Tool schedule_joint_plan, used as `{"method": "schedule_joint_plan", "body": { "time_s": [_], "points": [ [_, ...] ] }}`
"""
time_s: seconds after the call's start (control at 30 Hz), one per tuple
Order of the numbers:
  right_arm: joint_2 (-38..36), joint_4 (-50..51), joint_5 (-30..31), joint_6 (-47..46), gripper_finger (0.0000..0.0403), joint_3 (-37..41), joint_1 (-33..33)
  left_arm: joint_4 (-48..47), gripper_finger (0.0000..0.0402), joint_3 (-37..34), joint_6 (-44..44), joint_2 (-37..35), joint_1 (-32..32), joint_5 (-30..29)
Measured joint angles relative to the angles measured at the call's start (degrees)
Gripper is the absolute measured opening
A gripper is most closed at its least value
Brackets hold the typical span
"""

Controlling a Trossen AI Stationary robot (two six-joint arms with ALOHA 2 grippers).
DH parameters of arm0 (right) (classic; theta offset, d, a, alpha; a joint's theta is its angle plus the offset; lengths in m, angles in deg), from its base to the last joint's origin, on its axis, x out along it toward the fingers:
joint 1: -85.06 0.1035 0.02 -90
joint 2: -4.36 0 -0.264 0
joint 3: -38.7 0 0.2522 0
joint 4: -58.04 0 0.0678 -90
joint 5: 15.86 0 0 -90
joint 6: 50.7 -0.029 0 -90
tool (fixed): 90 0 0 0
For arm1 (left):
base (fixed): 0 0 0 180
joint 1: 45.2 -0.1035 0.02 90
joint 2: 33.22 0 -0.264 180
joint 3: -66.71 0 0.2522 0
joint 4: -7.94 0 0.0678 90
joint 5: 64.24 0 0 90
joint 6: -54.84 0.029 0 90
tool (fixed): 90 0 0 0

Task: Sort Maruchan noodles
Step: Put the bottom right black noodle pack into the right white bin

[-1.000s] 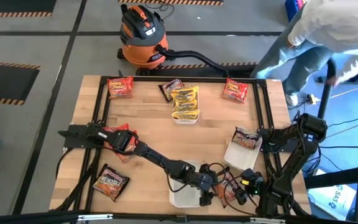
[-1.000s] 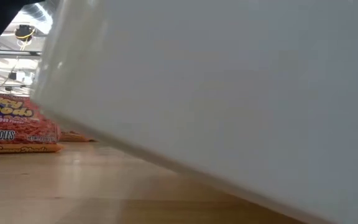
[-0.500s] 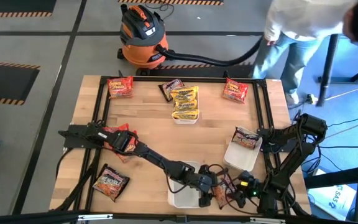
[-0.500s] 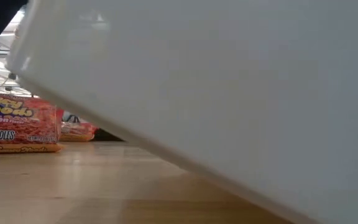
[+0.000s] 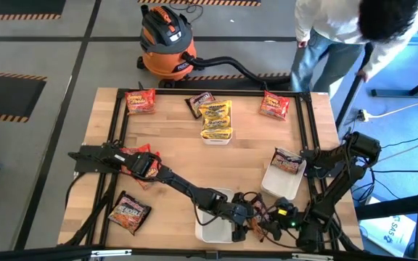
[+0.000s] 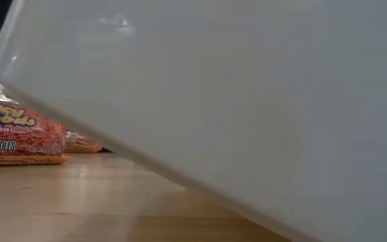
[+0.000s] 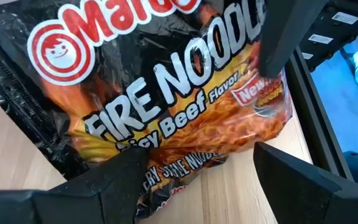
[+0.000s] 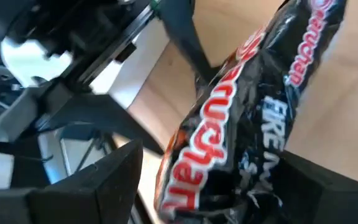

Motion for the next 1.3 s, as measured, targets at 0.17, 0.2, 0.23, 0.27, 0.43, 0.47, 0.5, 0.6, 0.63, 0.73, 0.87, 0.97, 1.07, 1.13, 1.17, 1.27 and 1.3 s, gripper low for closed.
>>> {"method": "schedule_joint_plan", "body": {
  "time_s": [0.17,0.2,0.23,0.27,0.43,0.47,0.5,0.6,0.63,0.73,0.87,0.97,1.07,1.13,1.17,1.27,1.3],
  "points": [
    [0.4,0.0,-4.1,3.1,0.0284,0.0,-3.0,0.1,0.0288,0.0,0.0,0.0,0.0,0.0],
    [0.4,-0.1,-4.6,3.5,0.0282,0.0,-3.3,0.0,0.0288,0.0,0.0,0.0,0.0,0.0],
    [0.4,-0.1,-5.0,4.1,0.0277,0.0,-3.5,0.1,0.0288,0.0,0.0,0.0,0.0,0.0],
    [0.4,0.0,-5.2,4.6,0.0269,0.0,-3.6,0.1,0.0288,0.0,0.0,0.0,0.0,0.0],
    [0.4,0.1,-5.8,6.2,0.0201,0.0,-3.6,0.2,0.0288,0.0,0.6,0.0,0.0,0.0],
    [0.4,0.1,-5.9,6.5,0.0185,0.0,-3.6,0.2,0.0288,0.0,0.7,0.0,0.0,0.0],
    [0.4,0.1,-6.2,6.8,0.0169,0.0,-3.6,0.2,0.0288,0.0,0.9,0.0,0.1,0.1],
    [0.4,0.1,-7.9,8.7,0.0124,0.0,-3.6,0.0,0.0288,0.0,0.9,-0.2,0.3,0.1],
    [0.4,0.1,-8.5,9.4,0.0111,0.0,-3.6,-0.2,0.0288,0.0,1.0,-0.3,0.4,0.0],
    [0.2,0.4,-10.3,10.6,0.0086,-0.1,-3.6,-0.7,0.0288,0.0,2.7,-0.5,0.6,0.1],
    [-0.9,0.6,-12.0,12.0,0.0083,-0.1,-3.6,-1.0,0.0288,0.0,5.1,-0.8,0.9,0.9],
    [-2.2,0.6,-12.9,13.6,0.0087,-0.1,-3.6,-0.6,0.0288,0.0,5.9,-0.8,1.1,3.0],
    [-4.0,0.9,-13.9,15.9,0.0084,0.0,-3.6,-0.4,0.0288,0.0,6.0,-0.9,1.2,4.6],
    [-5.7,1.6,-14.2,17.6,0.0078,0.0,-3.6,-1.4,0.0288,0.0,6.2,-1.8,1.2,5.5],
    [-6.5,1.8,-14.2,18.4,0.0075,0.0,-3.6,-1.8,0.0288,0.0,6.4,-2.4,1.2,6.3],
    [-8.8,3.2,-13.8,20.2,0.0072,0.0,-3.6,-7.1,0.0288,0.0,10.7,-5.0,1.2,7.9],
    [-9.6,3.5,-14.0,20.7,0.0072,0.0,-3.6,-8.6,0.0288,0.0,11.7,-6.0,1.2,7.7]
  ]
}}
